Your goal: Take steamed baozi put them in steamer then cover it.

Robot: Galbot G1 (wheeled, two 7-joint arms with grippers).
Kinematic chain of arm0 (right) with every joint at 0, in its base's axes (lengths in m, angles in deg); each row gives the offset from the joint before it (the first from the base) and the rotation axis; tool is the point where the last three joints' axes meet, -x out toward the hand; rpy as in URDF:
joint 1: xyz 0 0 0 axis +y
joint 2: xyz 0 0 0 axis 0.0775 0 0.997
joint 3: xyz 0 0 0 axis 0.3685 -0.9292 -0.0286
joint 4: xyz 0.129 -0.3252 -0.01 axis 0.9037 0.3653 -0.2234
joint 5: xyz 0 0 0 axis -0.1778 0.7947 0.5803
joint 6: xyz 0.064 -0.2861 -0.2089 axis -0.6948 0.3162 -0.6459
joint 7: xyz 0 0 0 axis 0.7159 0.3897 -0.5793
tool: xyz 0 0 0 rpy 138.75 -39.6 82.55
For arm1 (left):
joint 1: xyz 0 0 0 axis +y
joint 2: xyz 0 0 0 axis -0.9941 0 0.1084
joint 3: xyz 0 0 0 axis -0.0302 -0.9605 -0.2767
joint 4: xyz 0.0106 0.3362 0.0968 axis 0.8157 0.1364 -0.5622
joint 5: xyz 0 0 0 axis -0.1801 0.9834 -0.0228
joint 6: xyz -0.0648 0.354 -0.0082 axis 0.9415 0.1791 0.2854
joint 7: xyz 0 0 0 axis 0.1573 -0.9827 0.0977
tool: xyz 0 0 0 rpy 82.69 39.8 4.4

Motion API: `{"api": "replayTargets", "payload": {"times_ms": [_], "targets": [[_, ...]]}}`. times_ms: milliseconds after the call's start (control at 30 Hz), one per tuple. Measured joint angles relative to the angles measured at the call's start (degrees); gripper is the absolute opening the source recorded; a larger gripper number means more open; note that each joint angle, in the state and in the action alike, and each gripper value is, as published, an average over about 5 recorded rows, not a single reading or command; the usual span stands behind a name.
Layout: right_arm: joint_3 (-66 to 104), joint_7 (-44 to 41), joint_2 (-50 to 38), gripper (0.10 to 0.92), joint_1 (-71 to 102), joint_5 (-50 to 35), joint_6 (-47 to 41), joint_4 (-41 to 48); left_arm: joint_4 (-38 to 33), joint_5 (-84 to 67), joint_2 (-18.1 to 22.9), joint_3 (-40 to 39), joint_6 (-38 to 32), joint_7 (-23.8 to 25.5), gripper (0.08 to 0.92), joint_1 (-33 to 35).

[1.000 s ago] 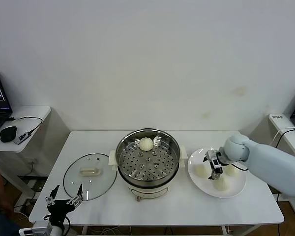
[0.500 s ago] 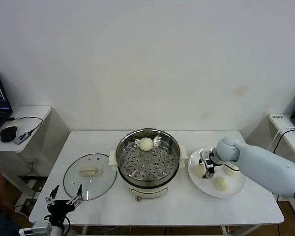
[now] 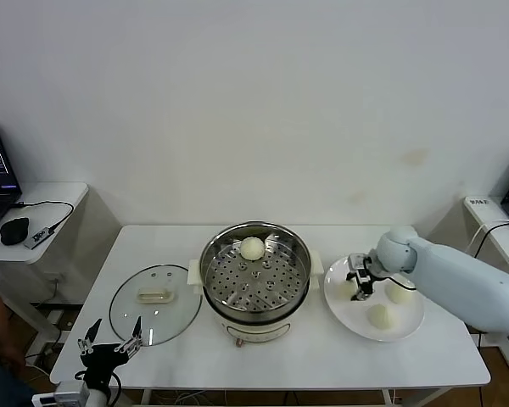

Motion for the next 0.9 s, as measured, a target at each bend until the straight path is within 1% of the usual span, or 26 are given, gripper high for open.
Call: {"api": "replayTargets", "payload": {"times_ms": [267,500,700,900], "targets": [[-4.26,-1.48,-4.22,0.581,-8.41,-4.82,-1.42,-4.45,-0.76,-0.04,-0.29,-0.36,0.13,0.06,0.823,-0.08],[-11.90,-1.59,-5.52,0.588,-21.70,-12.10,-3.64,-9.02,-1.19,-0.30,-0.57,-0.54,0.15,0.02,0.823,-0.26],[-17.81,-0.33,-3.62,0.593,-32.23,-20.55,-6.97,-13.20,-1.24,-0.63,-0.81,-0.52,0.16,0.01,0.823,-0.61],[-20.95,2.45,1.55,0.594,-37.52,-28.83,-11.00,-15.43,-0.89,-0.92,-0.78,-0.46,0.17,-0.03,0.823,-1.11]]}}
